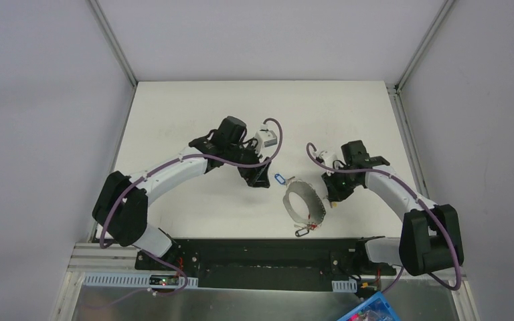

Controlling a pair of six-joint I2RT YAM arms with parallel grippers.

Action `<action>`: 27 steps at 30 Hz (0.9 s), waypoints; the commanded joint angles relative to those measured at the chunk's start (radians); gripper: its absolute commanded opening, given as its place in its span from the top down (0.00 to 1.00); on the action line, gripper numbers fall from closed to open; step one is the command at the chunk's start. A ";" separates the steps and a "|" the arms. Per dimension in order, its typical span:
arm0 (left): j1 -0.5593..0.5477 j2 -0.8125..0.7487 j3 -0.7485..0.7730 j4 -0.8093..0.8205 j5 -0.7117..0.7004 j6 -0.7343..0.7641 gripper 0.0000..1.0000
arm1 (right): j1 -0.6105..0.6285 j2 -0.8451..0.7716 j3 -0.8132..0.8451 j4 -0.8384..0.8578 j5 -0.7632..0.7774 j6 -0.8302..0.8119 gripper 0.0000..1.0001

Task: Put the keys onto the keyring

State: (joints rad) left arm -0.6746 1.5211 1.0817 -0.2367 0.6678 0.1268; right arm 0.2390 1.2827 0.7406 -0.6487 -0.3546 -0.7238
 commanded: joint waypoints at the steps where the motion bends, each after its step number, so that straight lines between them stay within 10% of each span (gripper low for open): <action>1: 0.043 -0.087 -0.029 -0.063 -0.026 0.057 0.28 | -0.007 0.035 0.042 0.006 0.122 -0.025 0.86; 18: 0.200 -0.259 -0.060 -0.081 -0.082 0.055 0.12 | -0.005 0.083 0.224 -0.040 -0.053 0.063 0.49; 27: 0.240 -0.314 -0.066 -0.104 -0.119 0.030 0.11 | 0.035 0.247 0.247 -0.011 -0.146 0.152 0.48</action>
State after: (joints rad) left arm -0.4435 1.2610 1.0206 -0.3302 0.5709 0.1684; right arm 0.2520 1.4895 0.9825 -0.6510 -0.4370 -0.6224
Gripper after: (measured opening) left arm 0.890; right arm 0.528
